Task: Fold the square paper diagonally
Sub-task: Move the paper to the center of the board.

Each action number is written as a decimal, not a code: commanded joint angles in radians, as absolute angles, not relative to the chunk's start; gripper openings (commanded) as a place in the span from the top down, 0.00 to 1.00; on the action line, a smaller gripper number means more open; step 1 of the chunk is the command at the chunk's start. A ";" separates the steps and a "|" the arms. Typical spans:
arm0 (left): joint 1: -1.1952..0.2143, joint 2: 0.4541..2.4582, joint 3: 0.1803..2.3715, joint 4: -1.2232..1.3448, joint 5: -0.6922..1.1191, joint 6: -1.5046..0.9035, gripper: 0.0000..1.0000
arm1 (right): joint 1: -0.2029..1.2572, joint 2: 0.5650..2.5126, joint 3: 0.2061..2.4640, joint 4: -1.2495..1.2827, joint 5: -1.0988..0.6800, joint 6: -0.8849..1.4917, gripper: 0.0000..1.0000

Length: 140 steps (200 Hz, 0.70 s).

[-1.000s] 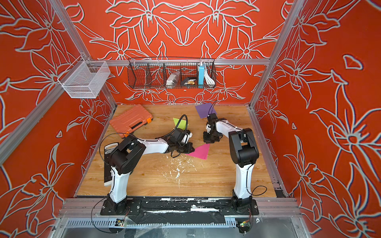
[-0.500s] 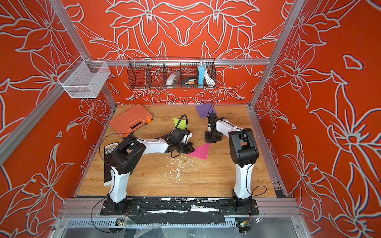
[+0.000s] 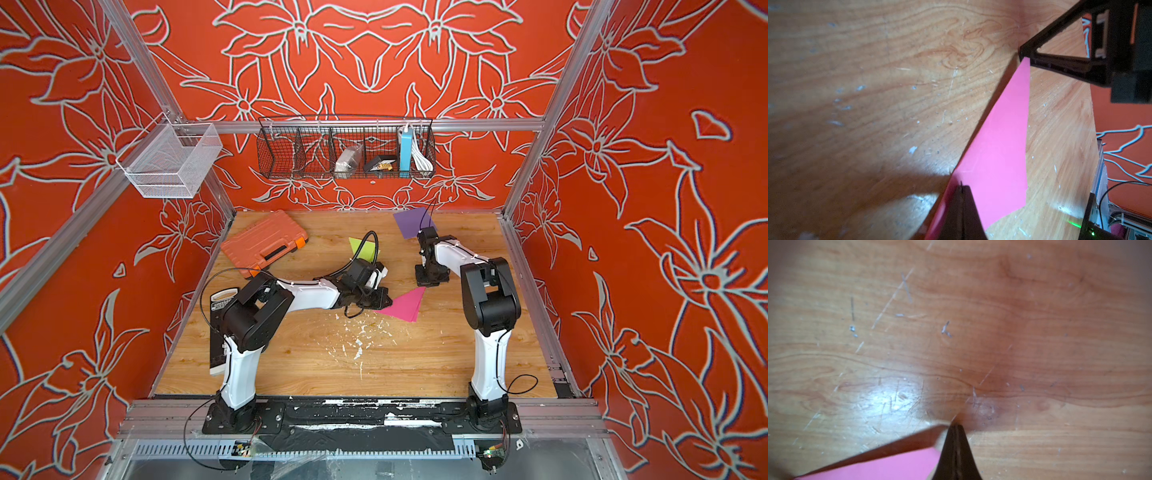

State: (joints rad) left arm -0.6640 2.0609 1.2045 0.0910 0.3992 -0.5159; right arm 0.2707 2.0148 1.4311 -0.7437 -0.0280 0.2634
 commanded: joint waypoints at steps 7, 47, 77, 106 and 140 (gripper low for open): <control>-0.665 2.068 1.183 -0.028 0.353 -0.498 0.97 | 0.251 1.892 1.398 -0.726 -0.055 0.286 1.00; -0.611 2.009 1.148 -0.044 0.307 -0.492 0.98 | 0.222 1.775 1.370 -0.685 -0.227 0.280 1.00; -0.537 1.979 1.131 -0.077 0.269 -0.494 0.98 | 0.172 1.744 1.374 -0.629 -0.307 0.313 0.91; -0.459 1.971 1.129 -0.098 0.247 -0.490 0.98 | 0.140 1.771 1.421 -0.555 -0.405 0.341 0.84; -0.413 1.945 1.140 -0.112 0.237 -0.479 0.95 | 0.126 1.886 1.531 -0.504 -0.460 0.405 0.75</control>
State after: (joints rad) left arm -0.4286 1.9701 1.1500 -0.0257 0.2859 -0.5045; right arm 0.1310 1.8042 1.4471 -0.5674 -0.3801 0.3481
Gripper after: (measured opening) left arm 0.049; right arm 0.231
